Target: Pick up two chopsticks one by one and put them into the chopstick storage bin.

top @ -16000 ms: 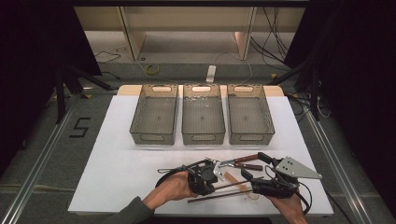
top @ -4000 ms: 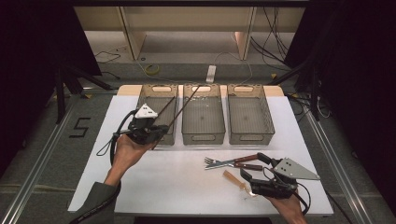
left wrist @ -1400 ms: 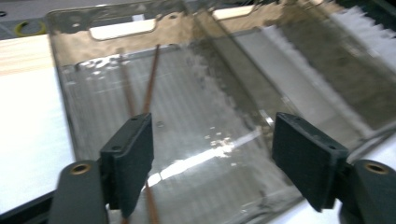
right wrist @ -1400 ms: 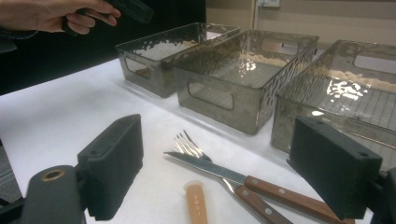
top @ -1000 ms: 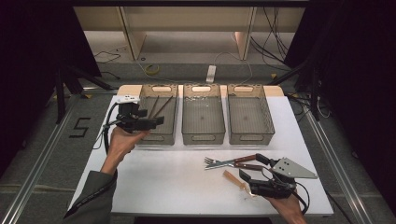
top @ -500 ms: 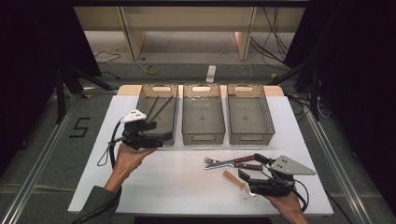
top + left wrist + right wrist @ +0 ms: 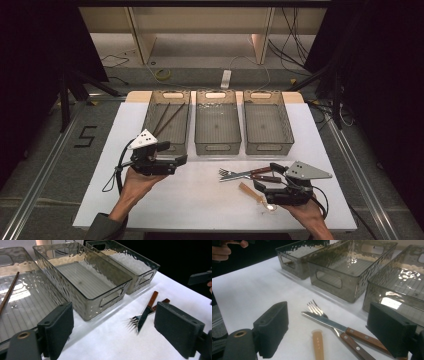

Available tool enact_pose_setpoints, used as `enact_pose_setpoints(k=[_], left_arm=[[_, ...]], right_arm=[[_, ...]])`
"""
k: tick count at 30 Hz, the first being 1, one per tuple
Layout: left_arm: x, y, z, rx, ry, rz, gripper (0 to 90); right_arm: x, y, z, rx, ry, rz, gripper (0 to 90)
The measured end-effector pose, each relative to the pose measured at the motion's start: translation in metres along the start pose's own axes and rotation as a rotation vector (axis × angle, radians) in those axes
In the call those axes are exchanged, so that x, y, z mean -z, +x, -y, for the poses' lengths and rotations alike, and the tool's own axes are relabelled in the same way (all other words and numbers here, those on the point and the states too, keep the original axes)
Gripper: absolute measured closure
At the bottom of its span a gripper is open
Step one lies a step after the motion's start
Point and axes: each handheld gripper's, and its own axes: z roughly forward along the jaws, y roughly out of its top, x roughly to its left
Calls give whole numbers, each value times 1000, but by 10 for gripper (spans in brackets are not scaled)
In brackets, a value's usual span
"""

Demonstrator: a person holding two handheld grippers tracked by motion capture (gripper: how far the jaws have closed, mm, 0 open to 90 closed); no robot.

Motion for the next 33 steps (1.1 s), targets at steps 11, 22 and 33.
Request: enact_pose_setpoints(k=[11,22,33], left_arm=[[9,-11,9,-30,-7,-1,155],[16,-16,19,-59,-14,0,155],[23,-16,27,-68,-17,-9,155]], right_arm=[[-8,-6,-10,25,119,-19,180],[-23,-5,-14,65,279,-14,184],[-45,-2,-13,97,412,-23,198]])
